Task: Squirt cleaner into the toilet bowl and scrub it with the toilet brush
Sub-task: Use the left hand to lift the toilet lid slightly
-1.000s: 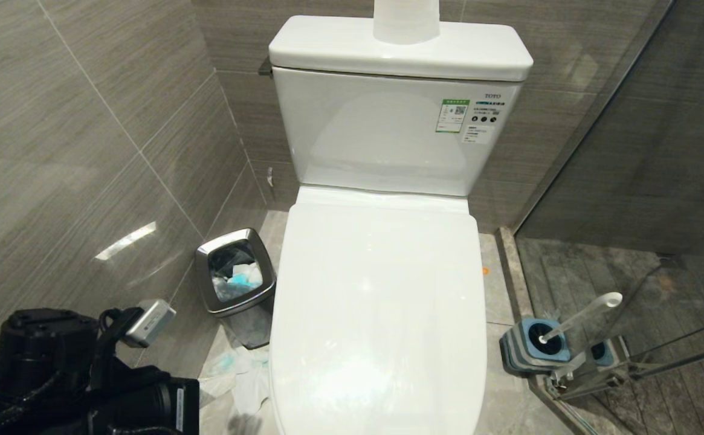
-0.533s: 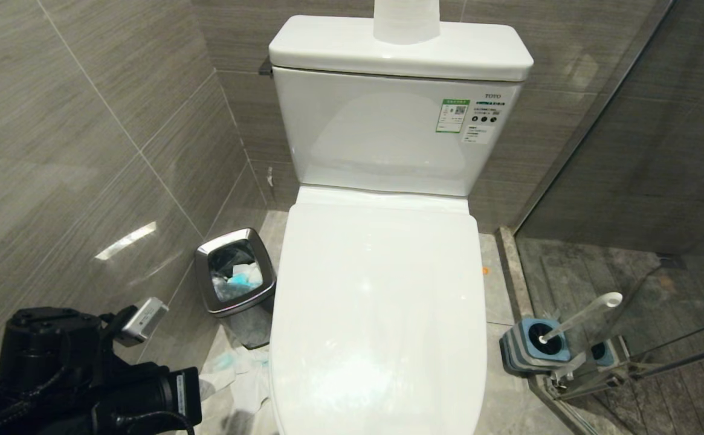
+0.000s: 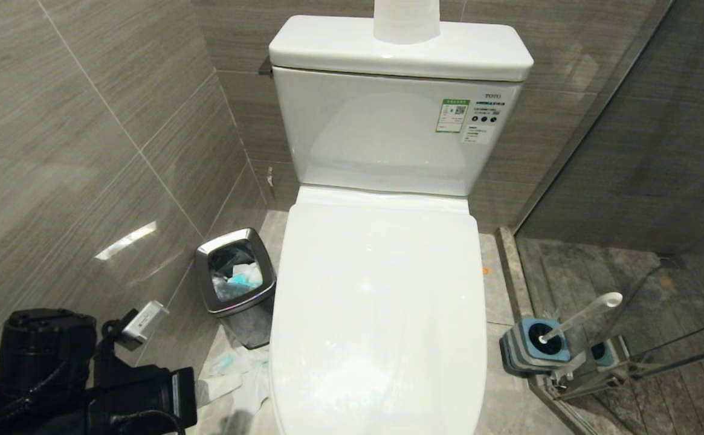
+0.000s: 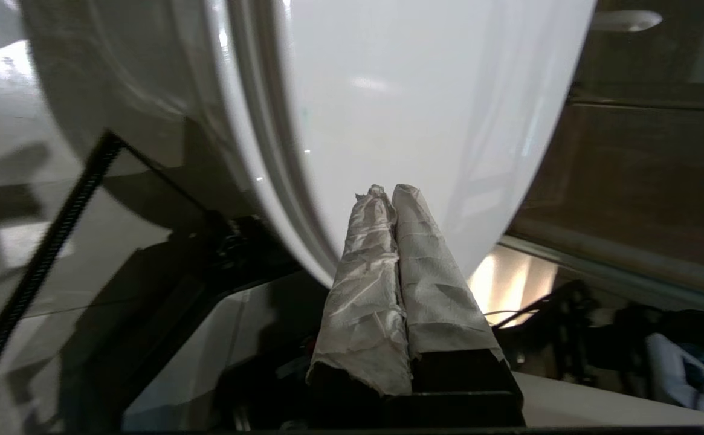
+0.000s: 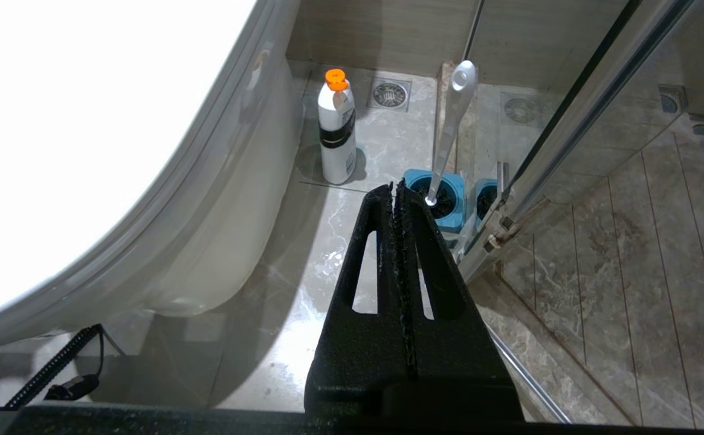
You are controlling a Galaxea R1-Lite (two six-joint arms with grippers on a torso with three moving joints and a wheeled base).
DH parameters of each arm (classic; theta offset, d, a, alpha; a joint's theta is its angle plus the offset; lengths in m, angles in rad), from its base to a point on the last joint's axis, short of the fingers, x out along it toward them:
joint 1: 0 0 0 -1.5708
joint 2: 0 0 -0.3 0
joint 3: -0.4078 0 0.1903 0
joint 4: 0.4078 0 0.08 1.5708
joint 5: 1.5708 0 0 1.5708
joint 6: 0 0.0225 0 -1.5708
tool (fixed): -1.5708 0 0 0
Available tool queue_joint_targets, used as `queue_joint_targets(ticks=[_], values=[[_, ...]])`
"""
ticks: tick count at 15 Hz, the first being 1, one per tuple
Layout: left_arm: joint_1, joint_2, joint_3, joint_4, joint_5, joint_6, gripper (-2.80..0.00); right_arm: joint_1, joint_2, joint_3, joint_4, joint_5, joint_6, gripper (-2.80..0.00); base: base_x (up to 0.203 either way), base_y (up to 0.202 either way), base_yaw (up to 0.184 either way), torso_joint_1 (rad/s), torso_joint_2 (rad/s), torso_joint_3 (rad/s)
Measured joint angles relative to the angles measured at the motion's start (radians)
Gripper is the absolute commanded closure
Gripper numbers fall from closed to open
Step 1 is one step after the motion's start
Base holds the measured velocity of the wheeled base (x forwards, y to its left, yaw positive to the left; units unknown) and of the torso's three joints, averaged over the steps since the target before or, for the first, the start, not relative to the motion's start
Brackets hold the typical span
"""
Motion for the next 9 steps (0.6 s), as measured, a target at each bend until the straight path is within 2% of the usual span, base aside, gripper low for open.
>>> queue_joint_targets(ticks=[3,6,9], values=[[0.006,0.038,-0.001,-0.098,-0.059,-0.071,0.00,0.000,0.000,0.000,0.000,0.000,0.000,0.00,0.000,0.000,0.000,0.000,0.00,0.000],[0.006,0.101,0.002,-0.197,-0.063,-0.075,0.00,0.000,0.000,0.000,0.000,-0.001,0.000,0.00,0.000,0.000,0.000,0.000,0.00,0.000],[0.014,0.151,-0.002,-0.217,-0.060,-0.061,0.00,0.000,0.000,0.000,0.000,0.000,-0.001,0.00,0.000,0.000,0.000,0.000,0.00,0.000]])
